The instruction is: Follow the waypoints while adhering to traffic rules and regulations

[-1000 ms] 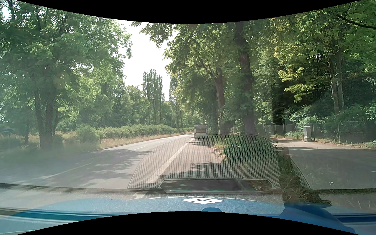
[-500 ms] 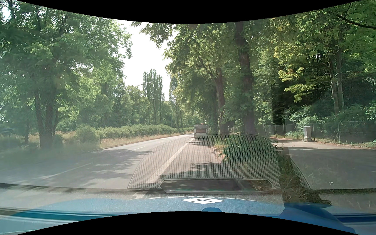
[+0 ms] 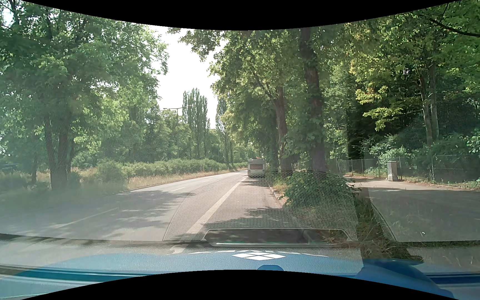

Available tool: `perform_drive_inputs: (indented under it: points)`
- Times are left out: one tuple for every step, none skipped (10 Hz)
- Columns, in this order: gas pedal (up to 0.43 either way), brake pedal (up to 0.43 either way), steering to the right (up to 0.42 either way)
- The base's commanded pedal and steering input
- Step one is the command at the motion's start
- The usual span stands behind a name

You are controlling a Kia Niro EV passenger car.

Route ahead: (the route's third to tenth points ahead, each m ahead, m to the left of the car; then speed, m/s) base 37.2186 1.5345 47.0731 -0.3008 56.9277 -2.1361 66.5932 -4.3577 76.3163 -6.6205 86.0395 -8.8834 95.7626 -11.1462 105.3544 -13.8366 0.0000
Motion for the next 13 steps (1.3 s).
perform_drive_inputs:
  points:
    - [0.0, 0.396, 0.017]
    - [0.0, 0.396, 0.017]
    - [0.0, 0.396, 0.017]
    - [0.0, 0.396, 0.017]
    - [0.0, 0.396, 0.017]
    - [0.0, 0.396, 0.017]
    - [0.0, 0.396, 0.017]
    - [0.0, 0.396, 0.017]
    - [0.0, 0.396, 0.017]
    - [0.0, 0.402, 0.017]
    - [0.0, 0.396, 0.016]
    - [0.0, 0.396, 0.017]
    - [0.0, 0.396, 0.016]
